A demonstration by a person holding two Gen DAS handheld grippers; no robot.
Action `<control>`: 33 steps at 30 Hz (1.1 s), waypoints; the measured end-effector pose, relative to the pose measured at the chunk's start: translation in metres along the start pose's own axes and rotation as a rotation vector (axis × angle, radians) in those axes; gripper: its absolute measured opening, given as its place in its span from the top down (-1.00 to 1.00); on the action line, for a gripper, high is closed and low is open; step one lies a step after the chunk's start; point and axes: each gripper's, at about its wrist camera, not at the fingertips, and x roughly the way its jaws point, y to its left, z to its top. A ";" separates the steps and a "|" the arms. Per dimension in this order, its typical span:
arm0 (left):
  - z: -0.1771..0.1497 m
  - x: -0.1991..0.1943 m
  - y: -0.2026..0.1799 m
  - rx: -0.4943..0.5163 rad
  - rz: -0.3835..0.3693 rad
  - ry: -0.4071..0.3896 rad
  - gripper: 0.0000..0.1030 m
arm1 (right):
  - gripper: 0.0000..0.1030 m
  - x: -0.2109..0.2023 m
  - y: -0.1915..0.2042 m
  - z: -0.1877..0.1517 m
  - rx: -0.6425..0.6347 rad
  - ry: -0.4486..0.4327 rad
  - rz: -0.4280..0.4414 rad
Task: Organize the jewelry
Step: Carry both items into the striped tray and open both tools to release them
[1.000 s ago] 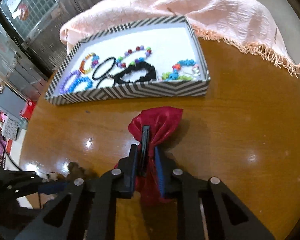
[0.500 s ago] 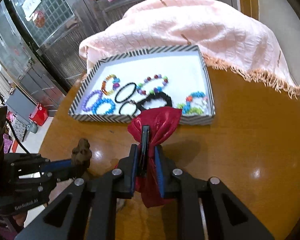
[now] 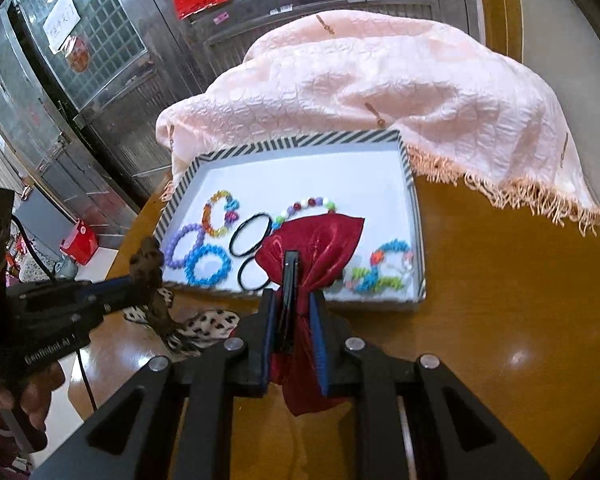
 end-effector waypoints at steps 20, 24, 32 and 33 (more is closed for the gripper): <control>0.120 0.067 0.027 -0.120 -0.078 0.018 0.81 | 0.67 0.077 -0.045 0.084 0.014 0.058 -0.067; 0.131 0.095 0.027 -0.129 -0.069 0.036 0.81 | 0.67 0.106 -0.054 0.092 0.015 0.085 -0.079; 0.138 0.139 0.032 -0.153 -0.031 0.084 0.81 | 0.66 0.145 -0.074 0.100 0.032 0.120 -0.099; 0.137 0.143 0.032 -0.150 -0.021 0.088 0.81 | 0.66 0.147 -0.075 0.101 0.029 0.121 -0.105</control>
